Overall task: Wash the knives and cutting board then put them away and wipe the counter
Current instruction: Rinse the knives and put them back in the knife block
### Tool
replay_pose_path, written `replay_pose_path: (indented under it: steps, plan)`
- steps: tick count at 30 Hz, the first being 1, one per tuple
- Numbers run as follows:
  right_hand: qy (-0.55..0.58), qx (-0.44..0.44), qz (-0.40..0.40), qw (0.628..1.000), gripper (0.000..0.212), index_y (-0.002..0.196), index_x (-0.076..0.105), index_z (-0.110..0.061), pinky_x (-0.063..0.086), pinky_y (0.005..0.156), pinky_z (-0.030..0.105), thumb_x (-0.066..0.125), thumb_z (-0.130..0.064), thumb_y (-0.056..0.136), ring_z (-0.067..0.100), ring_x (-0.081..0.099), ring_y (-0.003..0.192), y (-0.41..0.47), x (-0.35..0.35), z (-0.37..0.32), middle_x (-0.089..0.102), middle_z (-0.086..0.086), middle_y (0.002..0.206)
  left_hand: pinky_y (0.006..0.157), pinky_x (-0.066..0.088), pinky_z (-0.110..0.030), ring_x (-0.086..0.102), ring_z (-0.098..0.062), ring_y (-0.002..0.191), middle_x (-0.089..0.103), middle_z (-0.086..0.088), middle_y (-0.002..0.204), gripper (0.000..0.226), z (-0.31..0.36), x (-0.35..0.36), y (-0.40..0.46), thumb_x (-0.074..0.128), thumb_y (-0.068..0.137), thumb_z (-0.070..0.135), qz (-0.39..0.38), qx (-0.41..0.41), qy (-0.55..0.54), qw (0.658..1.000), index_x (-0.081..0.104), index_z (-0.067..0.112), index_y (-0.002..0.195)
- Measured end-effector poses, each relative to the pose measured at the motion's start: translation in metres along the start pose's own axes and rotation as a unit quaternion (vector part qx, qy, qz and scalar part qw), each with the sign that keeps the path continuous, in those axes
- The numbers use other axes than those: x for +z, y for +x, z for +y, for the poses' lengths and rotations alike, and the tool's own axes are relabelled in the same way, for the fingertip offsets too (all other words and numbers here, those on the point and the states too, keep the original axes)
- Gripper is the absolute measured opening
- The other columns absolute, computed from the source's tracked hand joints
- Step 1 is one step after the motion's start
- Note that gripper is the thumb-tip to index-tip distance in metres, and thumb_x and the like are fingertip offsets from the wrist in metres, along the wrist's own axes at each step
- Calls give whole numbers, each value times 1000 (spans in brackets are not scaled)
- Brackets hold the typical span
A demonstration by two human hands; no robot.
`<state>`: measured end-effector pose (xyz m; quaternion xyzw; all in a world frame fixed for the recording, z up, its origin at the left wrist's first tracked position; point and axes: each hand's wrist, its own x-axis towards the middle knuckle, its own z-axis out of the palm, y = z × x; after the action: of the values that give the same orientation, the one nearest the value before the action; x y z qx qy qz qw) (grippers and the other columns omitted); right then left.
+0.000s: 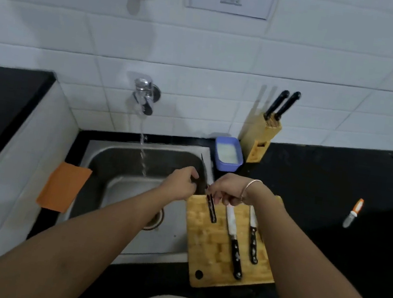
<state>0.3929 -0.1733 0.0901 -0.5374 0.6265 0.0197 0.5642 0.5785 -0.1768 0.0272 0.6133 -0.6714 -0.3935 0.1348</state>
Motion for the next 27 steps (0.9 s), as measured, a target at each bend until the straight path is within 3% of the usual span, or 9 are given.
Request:
replay_pose_path:
  steps: [7, 13, 18, 20, 22, 24, 27]
  plan:
    - [258, -32, -20, 965, 35, 60, 57, -19, 18, 43, 19, 59, -31, 93, 10, 40, 46, 42, 47, -71, 56, -2, 58, 75, 61, -47, 69, -16, 60, 72, -6, 78, 41, -58, -55, -27, 57, 90, 3, 96, 13, -86, 992, 57, 19, 129]
    - [431, -1, -52, 901, 30, 68, 58, -12, 23, 30, 12, 54, -28, 93, 5, 39, 36, 63, 76, -113, 48, -2, 53, 71, 62, -42, 70, -19, 67, 67, -2, 75, 40, -70, -82, -42, 72, 93, 18, 167, 109, -170, 965, 58, 37, 125]
    - [517, 7, -90, 851, 23, 74, 63, -10, 22, 30, 11, 53, -23, 90, 4, 36, 37, 77, 97, -131, 47, -5, 52, 71, 61, -38, 72, -28, 79, 74, -10, 89, 19, -65, -97, -36, 67, 98, 19, 229, 126, -206, 943, 70, 19, 117]
    - [513, 12, -90, 853, 24, 71, 61, -13, 22, 31, 12, 55, -25, 91, 4, 34, 39, 81, 103, -134, 47, -3, 53, 72, 58, -40, 71, -27, 76, 74, -11, 85, 16, -63, -102, -31, 66, 99, 23, 247, 106, -199, 942, 72, 12, 108]
    - [480, 16, -82, 873, 35, 65, 56, -16, 21, 31, 14, 55, -36, 94, 5, 32, 39, 82, 107, -135, 44, -4, 53, 69, 55, -46, 65, -28, 68, 67, -13, 73, 28, -64, -110, -22, 64, 97, 34, 261, 90, -172, 946, 69, 8, 92]
    - [408, 18, -42, 912, 46, 58, 50, -20, 18, 35, 15, 52, -47, 95, 7, 29, 40, 84, 107, -136, 40, -5, 54, 64, 50, -49, 58, -27, 60, 61, -16, 65, 43, -64, -119, -14, 60, 95, 43, 259, 84, -128, 954, 63, 4, 79]
    - [330, -24, 40, 943, 47, 59, 48, -21, 19, 40, 17, 49, -48, 98, 11, 30, 40, 86, 103, -135, 41, -2, 52, 63, 49, -44, 51, -14, 56, 61, -15, 63, 45, -61, -132, -7, 63, 97, 42, 227, 88, -94, 965, 60, 3, 75]
